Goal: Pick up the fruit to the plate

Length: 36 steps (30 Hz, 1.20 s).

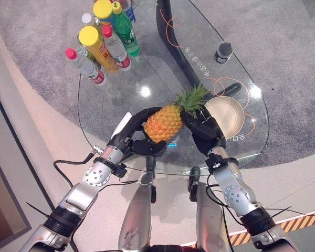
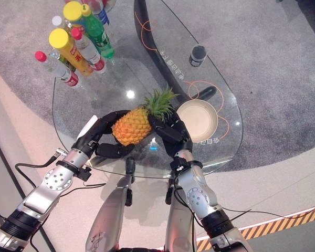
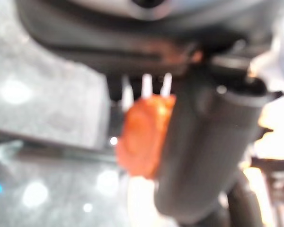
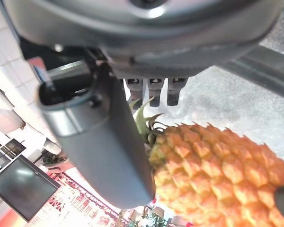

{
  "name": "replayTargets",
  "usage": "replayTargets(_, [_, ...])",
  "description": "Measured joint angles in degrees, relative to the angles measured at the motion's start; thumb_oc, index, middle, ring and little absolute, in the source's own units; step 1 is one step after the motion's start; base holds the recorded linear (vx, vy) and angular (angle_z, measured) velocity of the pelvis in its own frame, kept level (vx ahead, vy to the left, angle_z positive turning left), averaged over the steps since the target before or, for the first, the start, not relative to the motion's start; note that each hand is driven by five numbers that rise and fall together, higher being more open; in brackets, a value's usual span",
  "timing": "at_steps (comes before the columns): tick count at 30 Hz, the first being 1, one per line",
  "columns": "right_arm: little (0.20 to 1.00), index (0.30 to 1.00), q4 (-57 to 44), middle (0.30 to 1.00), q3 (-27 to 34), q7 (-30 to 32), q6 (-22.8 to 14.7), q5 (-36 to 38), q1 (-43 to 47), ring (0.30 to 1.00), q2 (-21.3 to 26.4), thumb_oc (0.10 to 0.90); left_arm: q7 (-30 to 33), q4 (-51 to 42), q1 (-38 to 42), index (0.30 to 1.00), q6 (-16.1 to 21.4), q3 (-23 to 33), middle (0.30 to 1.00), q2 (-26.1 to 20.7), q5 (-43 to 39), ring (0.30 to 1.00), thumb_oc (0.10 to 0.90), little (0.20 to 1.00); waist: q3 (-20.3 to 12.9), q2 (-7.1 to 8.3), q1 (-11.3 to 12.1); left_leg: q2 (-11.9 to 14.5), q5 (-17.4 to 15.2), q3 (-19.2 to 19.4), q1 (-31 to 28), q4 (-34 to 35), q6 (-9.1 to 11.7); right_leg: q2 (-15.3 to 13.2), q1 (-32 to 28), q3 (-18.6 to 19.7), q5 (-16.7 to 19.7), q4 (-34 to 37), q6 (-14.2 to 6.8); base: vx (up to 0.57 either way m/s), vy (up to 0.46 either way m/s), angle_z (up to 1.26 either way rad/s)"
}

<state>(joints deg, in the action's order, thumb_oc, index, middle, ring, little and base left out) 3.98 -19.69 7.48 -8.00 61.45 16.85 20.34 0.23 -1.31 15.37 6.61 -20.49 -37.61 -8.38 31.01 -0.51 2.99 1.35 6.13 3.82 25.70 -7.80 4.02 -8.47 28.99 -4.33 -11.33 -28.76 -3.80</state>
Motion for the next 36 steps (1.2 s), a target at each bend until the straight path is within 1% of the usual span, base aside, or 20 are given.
replayTargets(6, [0.900, 0.900, 2.64, 0.900, -0.14, -0.90, 0.00, 1.00, 0.00, 0.900, 0.27, 0.800, -1.71, 0.10, 0.71, 0.300, -1.11, -1.67, 0.300, -1.85, -0.60, 0.300, 0.100, 0.200, 0.00, -0.03, -0.05, -0.06, 0.01, 0.00, 0.45, -0.17, -0.01, -0.04, 0.36, 0.03, 0.00, 0.04, -0.01, 0.00, 0.000, 0.00])
replayTargets(8, [0.900, 0.900, 3.83, 0.900, -0.38, -2.82, -0.01, 2.32, 0.39, 0.900, 0.39, 0.800, -2.39, 0.25, 1.02, 0.300, -1.27, -1.95, 0.300, -2.26, -1.53, 0.300, 0.100, 0.200, 0.01, -0.04, -0.03, -0.13, 0.01, 0.00, 0.46, -0.17, -0.01, -0.12, 0.35, 0.02, -0.03, 0.01, -0.06, 0.00, 0.000, 0.00])
replayTargets(12, [0.900, 0.900, 3.92, 0.900, -0.56, -4.09, -0.11, 4.02, 0.61, 0.900, 1.75, 0.800, -3.51, 0.67, 2.61, 0.300, -1.26, -3.74, 0.300, -3.56, -2.28, 0.300, 0.100, 0.200, 0.01, -0.07, 0.09, -0.35, 0.01, -0.01, 0.45, -0.22, -0.01, -0.39, 0.35, 0.00, -0.11, -0.15, -0.20, 0.00, 0.000, 0.00])
replayTargets(18, [0.900, 0.900, 4.37, 0.900, -0.46, -4.09, -2.69, 7.19, 0.83, 0.900, 1.81, 0.800, -3.88, 0.69, 3.42, 0.300, -1.26, -5.40, 0.300, -3.53, -2.63, 0.300, 0.100, 0.200, 0.02, -0.11, -0.01, -0.58, 0.00, 0.01, 0.46, -0.24, 0.00, -0.67, 0.36, 0.02, -0.17, -0.21, -0.30, 0.00, 0.000, 0.00])
replayTargets(22, [0.900, 0.900, 4.50, 0.900, -0.45, -4.09, -3.36, 8.82, 1.19, 0.900, 1.84, 0.800, -4.38, 0.69, 3.95, 0.300, -1.27, -5.73, 0.300, -3.52, -3.32, 0.300, 0.100, 0.200, 0.04, -0.14, -0.02, -0.58, 0.00, 0.01, 0.50, -0.23, 0.00, -0.67, 0.43, 0.04, -0.18, -0.21, -0.31, 0.00, 0.000, 0.00])
replayTargets(25, [0.900, 0.900, 4.50, 0.900, -0.36, -4.78, -4.30, 11.77, 1.51, 0.900, 1.64, 0.800, -5.27, 0.80, 5.47, 0.300, -1.27, -5.84, 0.300, -3.60, -3.32, 0.300, 0.100, 0.200, 0.06, -0.28, -0.11, -0.60, 0.00, 0.04, 0.68, -0.23, 0.00, -0.68, 0.64, 0.09, -0.18, -0.22, -0.32, 0.00, 0.000, 0.00])
replayTargets(31, [0.900, 0.900, 4.82, 0.900, -0.46, -6.65, -4.67, 17.12, 2.34, 0.900, 1.29, 0.800, -7.26, 1.00, 7.63, 0.300, -1.29, -6.28, 0.300, -4.09, -3.37, 0.300, 0.100, 0.200, 0.06, -0.29, -0.10, -0.63, 0.02, 0.04, 1.25, -0.28, -0.02, -0.70, 1.24, 0.10, -0.17, -0.26, -0.32, 0.00, 0.000, 0.00])
replayTargets(36, [0.900, 0.900, 7.07, 0.900, -0.80, -6.74, -4.46, 17.42, 3.27, 0.900, 1.07, 0.800, -7.56, 2.82, 9.96, 0.300, -1.31, -8.31, 0.300, -5.59, -4.44, 0.300, 0.100, 0.200, 0.06, -0.29, -0.09, -0.72, 0.02, 0.06, 1.26, -0.31, -0.02, -0.79, 1.25, 0.12, -0.16, -0.27, -0.33, 0.00, 0.000, 0.00])
